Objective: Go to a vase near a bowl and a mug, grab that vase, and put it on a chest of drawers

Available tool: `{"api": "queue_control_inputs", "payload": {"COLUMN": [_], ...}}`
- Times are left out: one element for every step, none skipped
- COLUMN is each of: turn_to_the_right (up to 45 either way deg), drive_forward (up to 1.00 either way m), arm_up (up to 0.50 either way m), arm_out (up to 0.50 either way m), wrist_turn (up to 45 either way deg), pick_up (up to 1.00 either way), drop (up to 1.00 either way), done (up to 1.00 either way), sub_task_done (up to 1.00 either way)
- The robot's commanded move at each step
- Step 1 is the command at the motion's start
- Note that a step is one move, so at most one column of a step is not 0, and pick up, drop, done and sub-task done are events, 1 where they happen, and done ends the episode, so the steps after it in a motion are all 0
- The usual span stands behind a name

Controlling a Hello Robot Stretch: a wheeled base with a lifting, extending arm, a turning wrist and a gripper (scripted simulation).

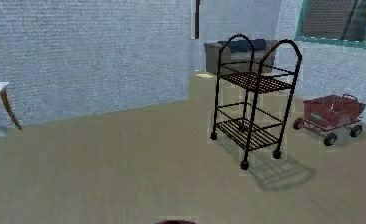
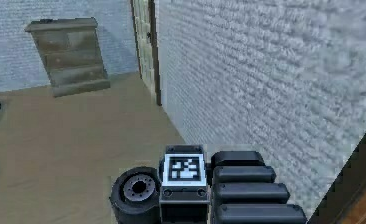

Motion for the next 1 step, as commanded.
{"api": "queue_control_inputs", "payload": {"turn_to_the_right": [0.0], "drive_forward": [1.00], "arm_up": [0.00], "arm_out": [0.00], "wrist_turn": [0.0], "pick_up": [0.00], "drop": [0.00], "done": [0.00], "sub_task_done": [0.00]}}
